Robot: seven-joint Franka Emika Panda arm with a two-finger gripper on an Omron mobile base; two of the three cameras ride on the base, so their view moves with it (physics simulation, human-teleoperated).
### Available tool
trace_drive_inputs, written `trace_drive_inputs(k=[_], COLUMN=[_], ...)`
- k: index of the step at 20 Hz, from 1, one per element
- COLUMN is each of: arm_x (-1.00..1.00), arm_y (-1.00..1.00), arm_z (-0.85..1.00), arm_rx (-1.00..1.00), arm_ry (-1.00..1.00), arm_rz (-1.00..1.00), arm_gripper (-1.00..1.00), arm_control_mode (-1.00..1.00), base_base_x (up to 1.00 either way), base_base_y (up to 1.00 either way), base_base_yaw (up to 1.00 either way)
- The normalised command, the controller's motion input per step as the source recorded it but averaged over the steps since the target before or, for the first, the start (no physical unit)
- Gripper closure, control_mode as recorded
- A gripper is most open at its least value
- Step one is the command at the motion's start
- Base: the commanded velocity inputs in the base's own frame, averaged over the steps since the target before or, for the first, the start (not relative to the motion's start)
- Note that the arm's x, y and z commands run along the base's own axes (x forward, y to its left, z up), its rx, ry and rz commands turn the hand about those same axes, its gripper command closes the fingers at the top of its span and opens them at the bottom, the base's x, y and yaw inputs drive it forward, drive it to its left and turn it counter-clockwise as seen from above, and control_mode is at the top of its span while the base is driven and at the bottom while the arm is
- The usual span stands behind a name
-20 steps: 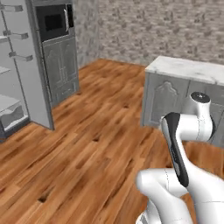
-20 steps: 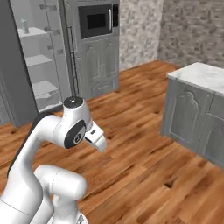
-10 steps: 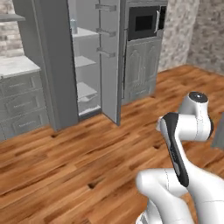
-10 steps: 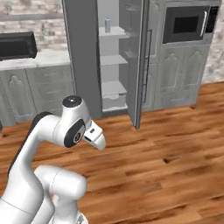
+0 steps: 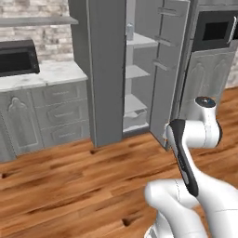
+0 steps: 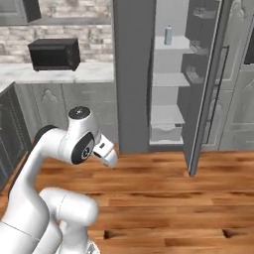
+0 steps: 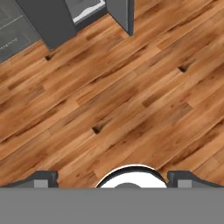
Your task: Take a sugar cube from the saucer and place it inside the coffee. Then, grab milk from the fridge and place it next to the coffee on the counter to sweeten the coffee.
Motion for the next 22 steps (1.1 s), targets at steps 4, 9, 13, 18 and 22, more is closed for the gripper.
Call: trace_drive_inputs(k=[4,9,13,18,22], arm_x=[0.0,0.0,0.0,0.0,0.0], arm_y=[0.0,0.0,0.0,0.0,0.0], arm_z=[0.0,0.0,0.0,0.0,0.0], arm_rx=[0.0,0.0,0.0,0.0,0.0], arm_ry=[0.0,0.0,0.0,0.0,0.0], arm_rz=[0.0,0.0,0.0,0.0,0.0], arm_gripper=[-1.0,-1.0,-1.0,-1.0,-1.0], arm_control_mode=[1.0,1.0,1.0,1.0,1.0], base_base_x=[1.0,1.0,1.0,1.0,1.0], base_base_y=[-0.34,-0.41,-0.44,-0.6,-0.49], base_base_yaw=[0.21,0.2,0.19,0.15,0.13])
